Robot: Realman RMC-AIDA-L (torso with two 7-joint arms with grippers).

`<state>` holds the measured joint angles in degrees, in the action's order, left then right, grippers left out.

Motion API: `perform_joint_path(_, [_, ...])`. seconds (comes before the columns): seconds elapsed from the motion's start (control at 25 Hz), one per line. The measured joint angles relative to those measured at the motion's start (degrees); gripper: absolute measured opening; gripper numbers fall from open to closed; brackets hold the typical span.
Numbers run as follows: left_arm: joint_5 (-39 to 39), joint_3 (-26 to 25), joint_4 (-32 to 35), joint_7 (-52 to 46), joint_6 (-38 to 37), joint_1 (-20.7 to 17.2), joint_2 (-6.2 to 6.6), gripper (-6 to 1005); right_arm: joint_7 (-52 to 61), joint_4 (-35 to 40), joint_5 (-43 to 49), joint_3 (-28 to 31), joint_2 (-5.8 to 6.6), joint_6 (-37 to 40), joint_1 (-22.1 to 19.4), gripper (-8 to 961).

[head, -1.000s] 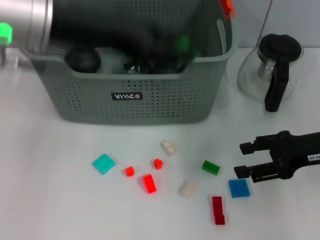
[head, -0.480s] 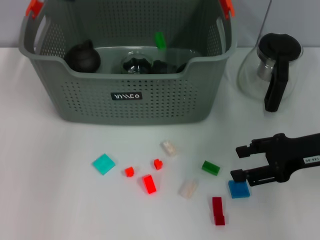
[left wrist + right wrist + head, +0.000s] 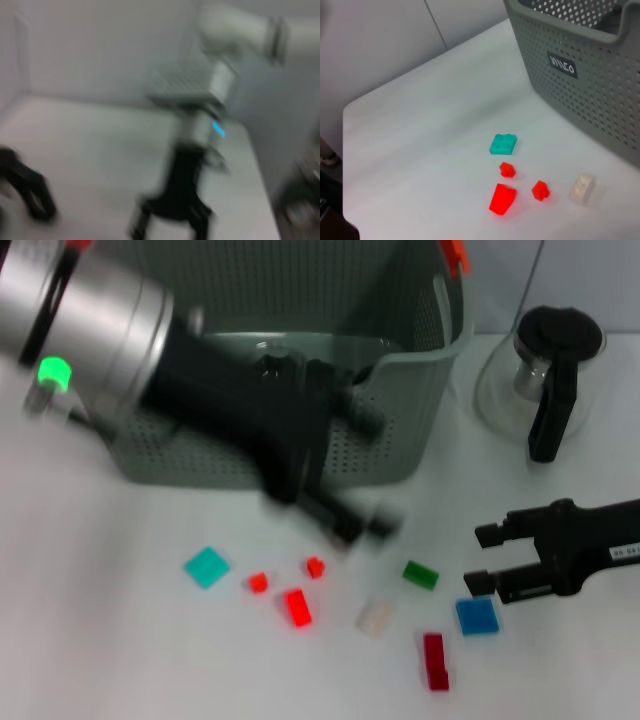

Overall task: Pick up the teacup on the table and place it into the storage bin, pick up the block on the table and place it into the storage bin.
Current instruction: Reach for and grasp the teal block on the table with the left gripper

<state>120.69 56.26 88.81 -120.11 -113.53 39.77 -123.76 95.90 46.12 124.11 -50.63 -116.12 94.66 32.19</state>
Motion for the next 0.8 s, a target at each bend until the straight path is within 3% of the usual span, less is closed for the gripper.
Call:
perform_joint_path(0.16, [6.0,11.9,6.2,-3.6,0.2,-7.9,-0.28,951,0.1,0.0,0.0,0.1,0.05,-0.1,0.1,795])
perform_joint_path(0.32, [18.7,20.4,5.5,-11.0,6.3,-11.0,-0.55,950,0.2,-0.1,0.0,0.1,0.03,-0.2,0.2,794])
perform_joint_path(0.6, [37.2,30.5,-1.7,-26.8,20.0,-10.0,-0.57,949,0.2,-0.2,0.1,0.0,0.00,-0.4,0.2,794])
perform_joint_path(0.68, [42.1,35.6,-6.6,-32.3,24.3,-8.3,-0.34,948,0.2,-0.3,0.1,-0.1,0.00,-0.5,0.2,794])
perform_joint_path(0.8, [42.7,37.6,-10.9,-34.2,26.5,-6.8,-0.24,948,0.1,-0.7,0.1,-0.1,0.02,-0.5,0.2,795])
